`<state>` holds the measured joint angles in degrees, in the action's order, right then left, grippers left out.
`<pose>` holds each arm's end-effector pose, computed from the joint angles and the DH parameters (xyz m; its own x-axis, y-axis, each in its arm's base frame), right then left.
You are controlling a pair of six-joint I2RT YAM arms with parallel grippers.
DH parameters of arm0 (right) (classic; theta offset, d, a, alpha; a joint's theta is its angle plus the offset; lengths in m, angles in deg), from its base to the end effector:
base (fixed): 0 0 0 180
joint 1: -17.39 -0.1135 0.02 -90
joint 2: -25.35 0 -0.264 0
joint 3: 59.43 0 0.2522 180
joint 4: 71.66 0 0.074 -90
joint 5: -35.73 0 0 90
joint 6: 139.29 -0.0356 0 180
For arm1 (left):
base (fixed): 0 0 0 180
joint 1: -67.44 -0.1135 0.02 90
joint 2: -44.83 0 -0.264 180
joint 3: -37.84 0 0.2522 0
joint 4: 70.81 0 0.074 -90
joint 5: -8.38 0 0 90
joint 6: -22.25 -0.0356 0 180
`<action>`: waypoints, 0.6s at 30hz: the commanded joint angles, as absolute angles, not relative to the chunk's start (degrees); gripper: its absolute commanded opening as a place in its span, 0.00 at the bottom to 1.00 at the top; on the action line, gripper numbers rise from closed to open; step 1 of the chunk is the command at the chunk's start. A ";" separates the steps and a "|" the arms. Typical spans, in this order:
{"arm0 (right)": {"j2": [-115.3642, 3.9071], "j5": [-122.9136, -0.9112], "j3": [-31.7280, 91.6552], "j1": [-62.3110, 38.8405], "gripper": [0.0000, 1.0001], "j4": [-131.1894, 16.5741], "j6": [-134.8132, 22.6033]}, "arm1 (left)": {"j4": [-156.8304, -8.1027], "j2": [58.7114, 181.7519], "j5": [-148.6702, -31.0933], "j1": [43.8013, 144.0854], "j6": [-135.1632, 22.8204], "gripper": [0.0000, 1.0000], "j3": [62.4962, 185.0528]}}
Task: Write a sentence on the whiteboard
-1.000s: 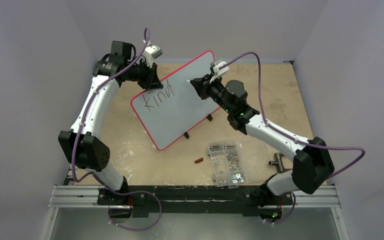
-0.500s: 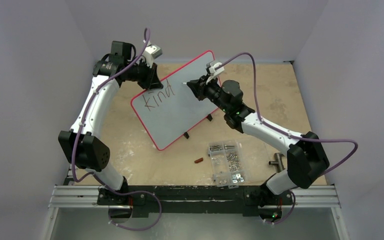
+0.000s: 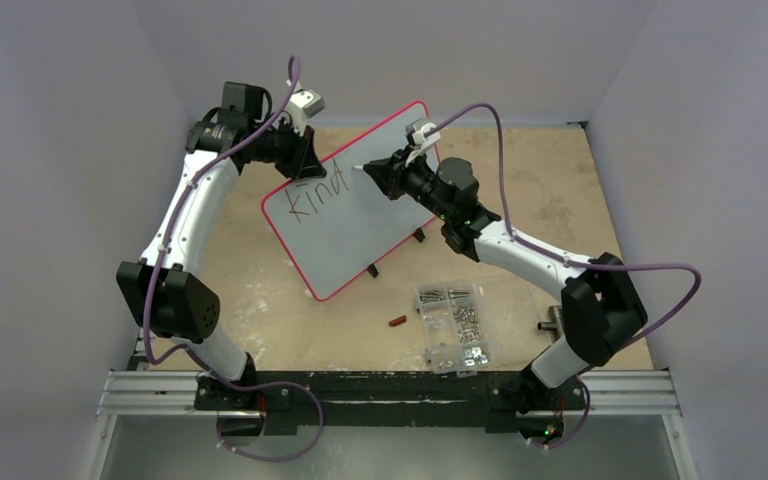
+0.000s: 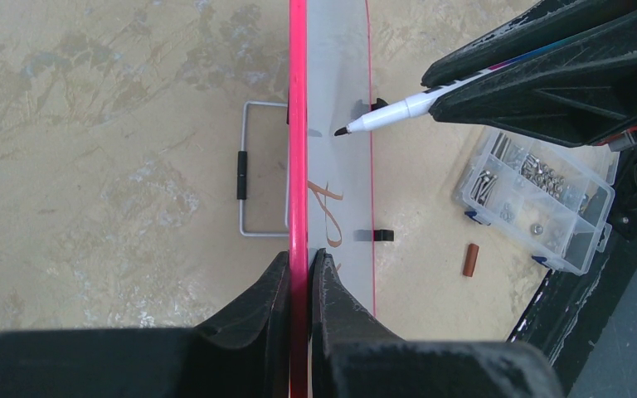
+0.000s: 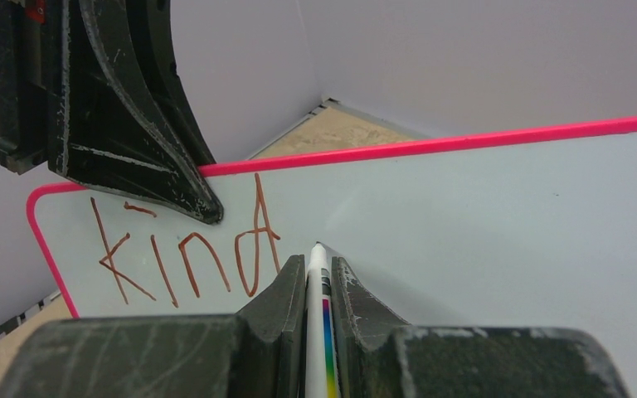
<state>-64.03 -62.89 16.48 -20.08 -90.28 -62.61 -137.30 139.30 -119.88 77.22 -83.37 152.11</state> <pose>0.2913 0.2300 0.3285 -0.0965 0.2130 -0.9723 -0.7170 0.6626 0.2164 0.3390 -0.0808 0.3879 -0.5420 0.3080 -0.7819 0.7247 0.6425 -0.2492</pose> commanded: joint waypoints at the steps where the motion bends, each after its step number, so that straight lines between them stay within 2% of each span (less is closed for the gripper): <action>1: -64.41 -65.13 19.82 -19.87 0.00 -94.51 -64.13 | -139.61 138.88 -115.02 77.99 -88.06 0.00 151.52; 18: -65.74 -62.68 17.08 -19.87 0.00 -89.20 -61.47 | -139.71 138.79 -114.74 77.99 -88.14 0.00 151.54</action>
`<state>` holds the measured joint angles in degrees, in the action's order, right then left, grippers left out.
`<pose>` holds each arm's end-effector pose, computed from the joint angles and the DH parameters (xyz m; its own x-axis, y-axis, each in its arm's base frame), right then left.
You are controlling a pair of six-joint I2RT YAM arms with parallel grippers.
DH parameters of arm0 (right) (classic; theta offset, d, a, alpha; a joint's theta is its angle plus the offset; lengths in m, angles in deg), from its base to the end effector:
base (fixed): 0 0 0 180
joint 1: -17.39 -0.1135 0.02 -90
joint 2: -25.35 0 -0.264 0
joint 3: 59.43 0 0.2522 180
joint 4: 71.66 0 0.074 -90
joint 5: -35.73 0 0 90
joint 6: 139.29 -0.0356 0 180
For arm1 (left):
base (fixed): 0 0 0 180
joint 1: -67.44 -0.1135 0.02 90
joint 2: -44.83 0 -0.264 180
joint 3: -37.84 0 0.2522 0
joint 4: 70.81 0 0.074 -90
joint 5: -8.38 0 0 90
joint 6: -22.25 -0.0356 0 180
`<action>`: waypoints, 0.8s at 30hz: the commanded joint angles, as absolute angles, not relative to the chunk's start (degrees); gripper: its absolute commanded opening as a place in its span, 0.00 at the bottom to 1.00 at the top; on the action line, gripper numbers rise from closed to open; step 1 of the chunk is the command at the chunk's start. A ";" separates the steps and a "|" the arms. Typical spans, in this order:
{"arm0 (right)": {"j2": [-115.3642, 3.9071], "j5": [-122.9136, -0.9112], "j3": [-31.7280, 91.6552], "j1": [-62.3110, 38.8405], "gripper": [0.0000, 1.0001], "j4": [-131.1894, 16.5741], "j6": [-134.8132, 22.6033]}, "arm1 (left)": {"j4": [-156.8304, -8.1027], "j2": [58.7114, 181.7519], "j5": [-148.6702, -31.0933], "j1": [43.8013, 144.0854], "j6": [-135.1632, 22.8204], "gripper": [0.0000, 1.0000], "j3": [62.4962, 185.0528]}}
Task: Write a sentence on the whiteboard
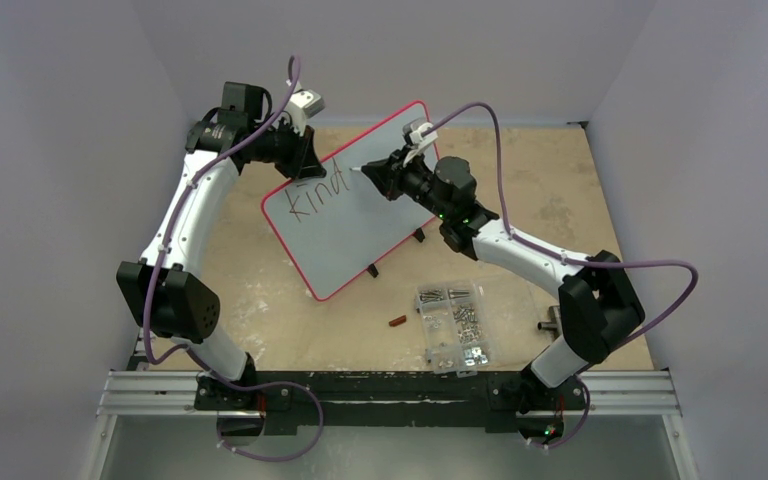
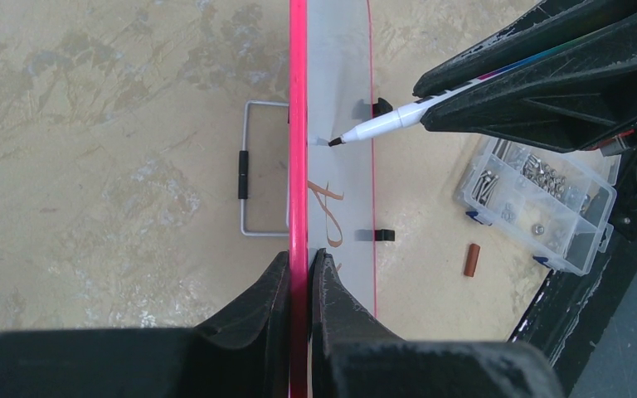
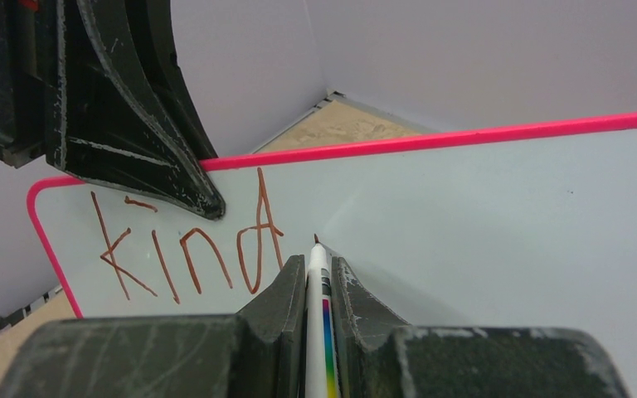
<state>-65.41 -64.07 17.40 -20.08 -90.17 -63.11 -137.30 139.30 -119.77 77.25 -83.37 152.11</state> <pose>0.2955 0.2342 0.3255 -0.1138 0.2093 -0.9712 -0.7280 0.6476 0.2249 0.3390 -0.0809 0.3879 -0.5420 0.3086 -0.7816 0.7242 0.6434 -0.2482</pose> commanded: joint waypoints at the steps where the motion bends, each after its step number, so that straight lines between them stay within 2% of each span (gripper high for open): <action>1: -65.64 -62.46 16.82 -19.87 0.00 -88.74 -61.18 | -139.69 138.74 -114.76 77.99 -88.14 0.00 151.49; 13: -64.89 -61.20 15.32 -19.87 0.00 -85.50 -60.56 | -139.59 138.37 -114.84 77.99 -88.15 0.00 151.38; 24: -66.08 -61.76 20.26 -19.85 0.00 -85.32 -61.20 | -139.67 138.40 -114.91 77.99 -88.16 0.00 151.36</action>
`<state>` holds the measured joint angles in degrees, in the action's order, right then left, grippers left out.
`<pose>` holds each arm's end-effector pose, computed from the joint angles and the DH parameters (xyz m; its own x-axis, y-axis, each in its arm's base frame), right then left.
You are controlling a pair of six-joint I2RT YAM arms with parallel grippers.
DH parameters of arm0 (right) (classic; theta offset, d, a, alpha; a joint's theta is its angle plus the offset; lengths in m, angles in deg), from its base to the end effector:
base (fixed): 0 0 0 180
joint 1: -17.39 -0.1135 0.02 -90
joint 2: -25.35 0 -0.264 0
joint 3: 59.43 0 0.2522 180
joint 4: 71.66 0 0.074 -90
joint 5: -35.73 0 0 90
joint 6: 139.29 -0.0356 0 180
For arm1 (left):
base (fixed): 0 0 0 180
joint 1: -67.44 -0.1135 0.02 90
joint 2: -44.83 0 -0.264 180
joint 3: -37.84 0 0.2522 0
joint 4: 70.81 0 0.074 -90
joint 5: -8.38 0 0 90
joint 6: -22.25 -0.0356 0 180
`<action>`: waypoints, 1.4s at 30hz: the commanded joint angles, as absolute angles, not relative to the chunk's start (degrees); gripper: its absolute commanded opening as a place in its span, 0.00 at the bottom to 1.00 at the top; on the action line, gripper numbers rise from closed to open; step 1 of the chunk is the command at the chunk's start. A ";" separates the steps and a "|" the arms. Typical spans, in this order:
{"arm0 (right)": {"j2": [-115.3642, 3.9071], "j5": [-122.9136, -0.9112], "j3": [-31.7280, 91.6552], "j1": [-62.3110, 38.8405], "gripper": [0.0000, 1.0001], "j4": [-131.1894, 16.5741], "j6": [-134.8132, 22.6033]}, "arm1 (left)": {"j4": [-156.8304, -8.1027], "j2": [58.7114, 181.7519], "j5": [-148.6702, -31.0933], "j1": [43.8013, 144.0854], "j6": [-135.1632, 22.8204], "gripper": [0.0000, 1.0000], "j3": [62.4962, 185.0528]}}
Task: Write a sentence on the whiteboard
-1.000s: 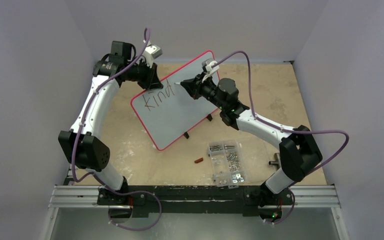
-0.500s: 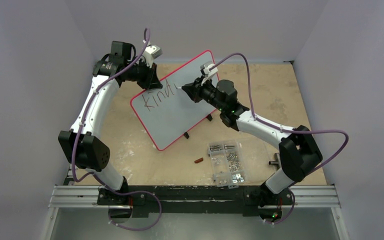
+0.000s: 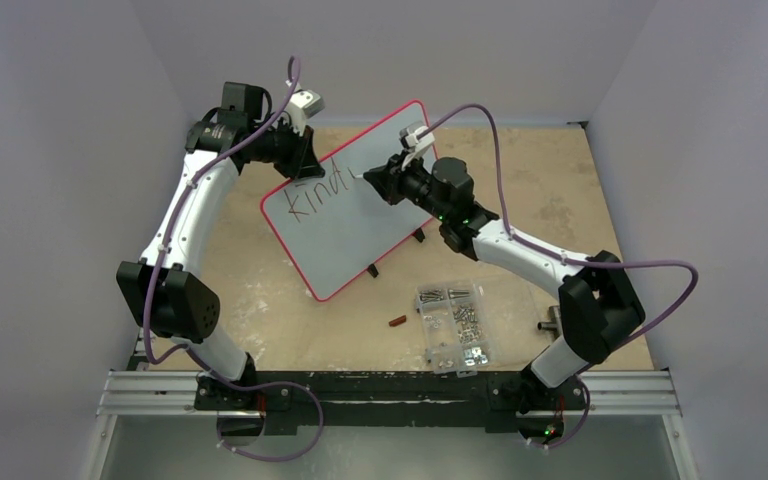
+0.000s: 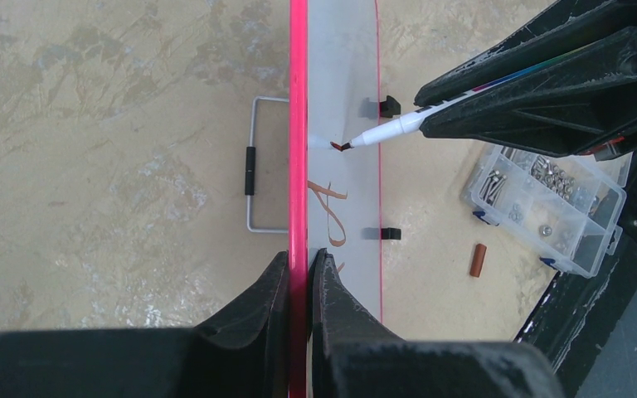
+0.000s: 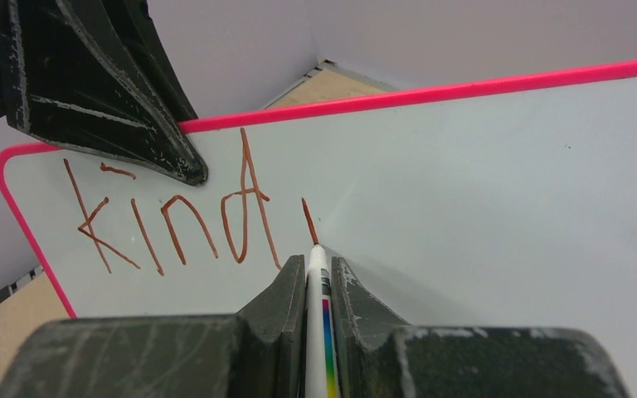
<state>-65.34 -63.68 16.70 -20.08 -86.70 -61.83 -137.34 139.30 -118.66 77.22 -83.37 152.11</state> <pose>0.2952 0.2336 0.3150 -0.1520 0.1534 -0.9764 -0.7140 0.6661 0.2158 0.3394 -0.0803 0.3876 -0.5450 0.3120 -0.7782 0.7156 0.6567 -0.2379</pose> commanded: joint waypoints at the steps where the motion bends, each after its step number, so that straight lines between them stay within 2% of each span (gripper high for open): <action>1: -66.30 -61.63 20.84 -19.93 0.00 -85.32 -61.16 | -139.60 138.36 -114.89 77.99 -88.14 0.00 151.38; 18: -68.01 -57.17 24.59 -19.82 0.00 -83.02 -61.60 | -139.59 138.41 -114.87 77.99 -88.27 0.00 151.41; 42: -63.01 -55.42 16.16 -19.83 0.00 -81.06 -61.08 | -139.55 138.07 -114.87 78.08 -88.21 0.00 151.28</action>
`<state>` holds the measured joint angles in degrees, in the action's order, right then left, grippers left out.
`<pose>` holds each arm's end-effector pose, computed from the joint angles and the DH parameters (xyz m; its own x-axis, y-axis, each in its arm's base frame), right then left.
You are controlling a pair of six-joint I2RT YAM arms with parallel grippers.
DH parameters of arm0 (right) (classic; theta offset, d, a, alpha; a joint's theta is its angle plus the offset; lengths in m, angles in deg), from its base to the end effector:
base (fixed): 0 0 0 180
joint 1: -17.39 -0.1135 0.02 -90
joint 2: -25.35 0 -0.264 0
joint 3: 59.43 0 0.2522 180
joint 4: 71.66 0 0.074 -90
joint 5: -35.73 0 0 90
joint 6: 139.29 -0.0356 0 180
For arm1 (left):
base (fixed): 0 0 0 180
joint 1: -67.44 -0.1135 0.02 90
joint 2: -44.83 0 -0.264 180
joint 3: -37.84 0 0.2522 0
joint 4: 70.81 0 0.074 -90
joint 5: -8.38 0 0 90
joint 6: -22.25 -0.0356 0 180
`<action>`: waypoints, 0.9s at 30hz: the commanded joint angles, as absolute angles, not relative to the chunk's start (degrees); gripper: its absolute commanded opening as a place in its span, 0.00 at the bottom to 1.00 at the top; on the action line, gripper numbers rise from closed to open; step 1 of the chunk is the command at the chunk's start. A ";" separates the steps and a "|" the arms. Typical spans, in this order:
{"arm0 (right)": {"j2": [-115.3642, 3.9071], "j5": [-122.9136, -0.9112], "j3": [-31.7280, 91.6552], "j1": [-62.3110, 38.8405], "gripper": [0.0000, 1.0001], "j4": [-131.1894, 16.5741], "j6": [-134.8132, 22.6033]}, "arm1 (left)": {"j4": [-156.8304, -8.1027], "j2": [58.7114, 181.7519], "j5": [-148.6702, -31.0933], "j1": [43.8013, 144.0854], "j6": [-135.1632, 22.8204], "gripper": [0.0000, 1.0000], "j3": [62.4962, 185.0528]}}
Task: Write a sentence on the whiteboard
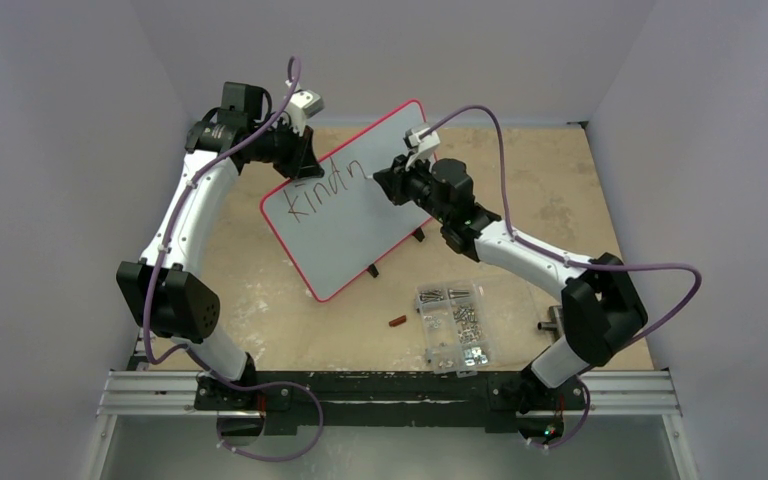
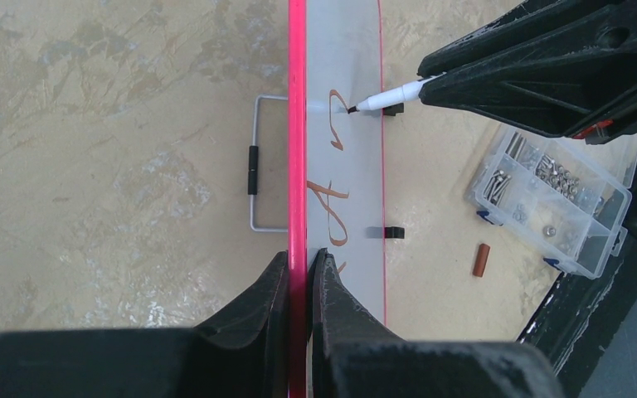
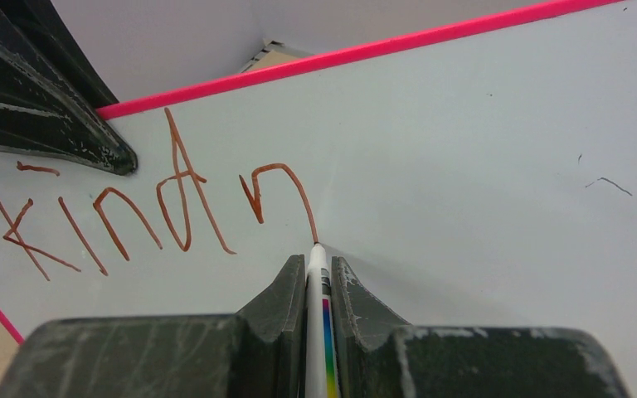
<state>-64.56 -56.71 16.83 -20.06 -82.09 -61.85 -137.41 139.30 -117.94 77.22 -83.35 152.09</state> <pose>0.2960 0.2287 0.3118 -0.1830 0.1335 -0.9740 -0.6162 0.7564 0.2195 0.3395 -0.0799 0.3872 -0.5479 0.3143 -0.7752 0.7098 0.6651 -0.2320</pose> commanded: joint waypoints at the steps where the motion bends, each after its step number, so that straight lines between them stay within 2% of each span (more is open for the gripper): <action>1: -62.86 -55.42 16.35 -19.85 0.00 -80.98 -61.07 | -139.55 138.05 -114.93 78.08 -88.15 0.00 151.27; 17: -60.03 -56.00 21.85 -19.87 0.00 -82.26 -61.77 | -139.64 138.08 -114.66 78.17 -88.23 0.00 151.20; 27: -62.62 -54.44 23.62 -19.76 0.00 -83.48 -62.01 | -139.63 138.17 -114.50 78.17 -88.36 0.00 151.27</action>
